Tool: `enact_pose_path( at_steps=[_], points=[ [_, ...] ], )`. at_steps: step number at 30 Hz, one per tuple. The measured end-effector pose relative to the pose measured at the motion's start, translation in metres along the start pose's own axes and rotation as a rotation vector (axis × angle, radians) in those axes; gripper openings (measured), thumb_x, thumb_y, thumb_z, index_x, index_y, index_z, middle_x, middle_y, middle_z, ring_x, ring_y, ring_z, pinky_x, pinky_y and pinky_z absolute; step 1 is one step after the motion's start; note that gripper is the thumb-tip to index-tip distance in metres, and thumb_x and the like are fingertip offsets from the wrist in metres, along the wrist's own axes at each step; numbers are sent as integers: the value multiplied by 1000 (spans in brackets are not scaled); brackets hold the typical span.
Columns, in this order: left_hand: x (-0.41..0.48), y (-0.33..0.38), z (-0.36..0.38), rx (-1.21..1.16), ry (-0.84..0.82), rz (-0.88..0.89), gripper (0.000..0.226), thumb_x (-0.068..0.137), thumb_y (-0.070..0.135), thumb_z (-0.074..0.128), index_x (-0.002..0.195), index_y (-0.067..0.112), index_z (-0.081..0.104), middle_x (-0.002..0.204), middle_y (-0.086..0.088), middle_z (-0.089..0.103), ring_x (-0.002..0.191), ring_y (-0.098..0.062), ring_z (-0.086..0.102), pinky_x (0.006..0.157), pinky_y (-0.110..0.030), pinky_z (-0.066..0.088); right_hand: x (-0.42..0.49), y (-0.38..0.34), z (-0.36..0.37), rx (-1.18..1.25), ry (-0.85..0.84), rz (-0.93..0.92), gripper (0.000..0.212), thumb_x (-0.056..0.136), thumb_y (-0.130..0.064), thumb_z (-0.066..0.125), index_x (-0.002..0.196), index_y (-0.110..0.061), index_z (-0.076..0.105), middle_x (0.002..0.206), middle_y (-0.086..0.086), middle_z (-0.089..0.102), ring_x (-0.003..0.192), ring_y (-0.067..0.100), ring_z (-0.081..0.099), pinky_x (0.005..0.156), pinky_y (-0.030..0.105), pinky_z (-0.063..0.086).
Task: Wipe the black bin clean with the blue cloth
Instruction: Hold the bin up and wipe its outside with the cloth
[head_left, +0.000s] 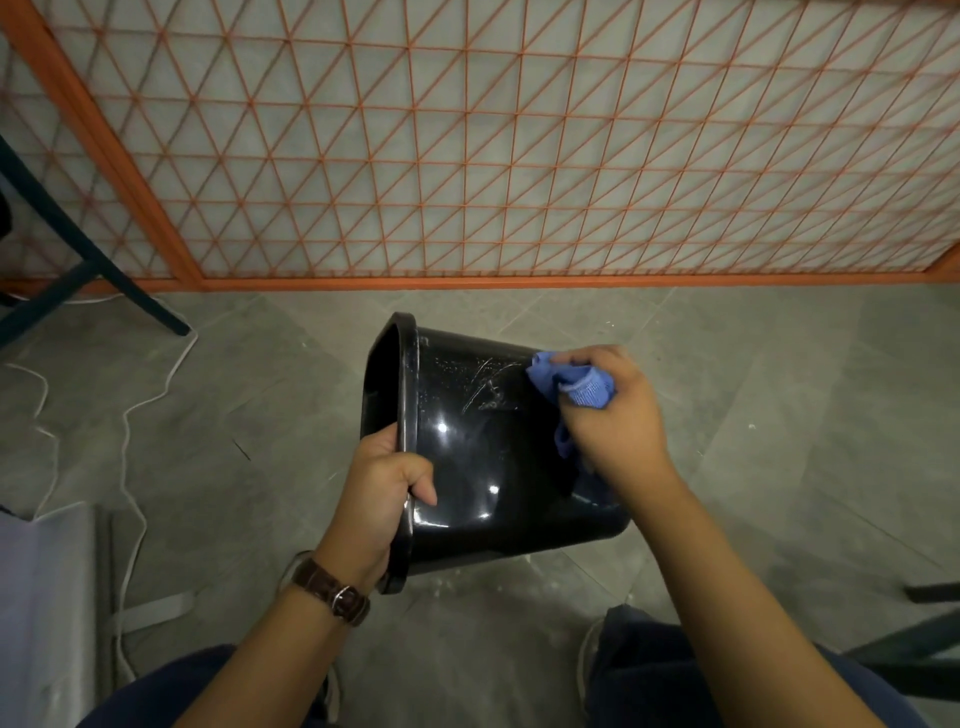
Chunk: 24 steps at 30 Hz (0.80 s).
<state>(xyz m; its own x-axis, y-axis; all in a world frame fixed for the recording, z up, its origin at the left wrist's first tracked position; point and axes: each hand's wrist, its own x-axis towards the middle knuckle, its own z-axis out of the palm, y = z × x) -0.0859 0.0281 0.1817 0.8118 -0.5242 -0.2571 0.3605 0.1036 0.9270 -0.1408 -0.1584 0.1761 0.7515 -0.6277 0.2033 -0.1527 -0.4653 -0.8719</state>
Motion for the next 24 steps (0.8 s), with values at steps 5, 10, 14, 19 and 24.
enact_pose_path(
  at_steps=[5, 10, 14, 19, 24],
  points=[
    [3, -5, 3, -51, 61, -38, 30, 43, -9, 40, 48, 11, 62, 47, -4, 56, 43, -18, 55, 41, -17, 43, -14, -7, 10, -20, -256, -289, 33, 71, -16, 67, 103, -24, 67, 110, -7, 56, 102, -2, 54, 89, 9, 40],
    [-1, -1, 5, 6, 1, -24, 38, 53, -18, 39, 46, 11, 62, 46, 0, 56, 43, -12, 56, 41, -16, 43, -2, 1, 6, 104, -105, -22, 27, 73, -7, 65, 79, -33, 68, 96, -9, 65, 85, 4, 63, 75, 26, 50],
    [2, -3, 5, -27, 29, -25, 33, 45, -11, 42, 56, 9, 66, 52, -6, 60, 47, -17, 58, 43, -19, 45, -13, -6, 14, -37, -197, -286, 38, 69, -22, 65, 107, -22, 65, 111, -13, 54, 104, 1, 54, 90, 13, 42],
    [4, -8, -1, 27, 33, -26, 39, 35, -4, 44, 62, 10, 70, 65, -13, 62, 60, -26, 60, 50, -26, 50, -7, -5, 6, 72, -191, -165, 28, 72, 3, 64, 90, -18, 69, 100, -11, 59, 95, -5, 57, 86, 15, 46],
    [4, -3, 6, 2, 47, -45, 46, 53, -21, 35, 51, 11, 67, 49, -5, 59, 45, -17, 57, 42, -18, 45, -12, -8, 20, -28, -175, -234, 38, 70, -20, 64, 109, -21, 65, 113, -4, 55, 106, 9, 55, 93, 18, 42]
  ],
)
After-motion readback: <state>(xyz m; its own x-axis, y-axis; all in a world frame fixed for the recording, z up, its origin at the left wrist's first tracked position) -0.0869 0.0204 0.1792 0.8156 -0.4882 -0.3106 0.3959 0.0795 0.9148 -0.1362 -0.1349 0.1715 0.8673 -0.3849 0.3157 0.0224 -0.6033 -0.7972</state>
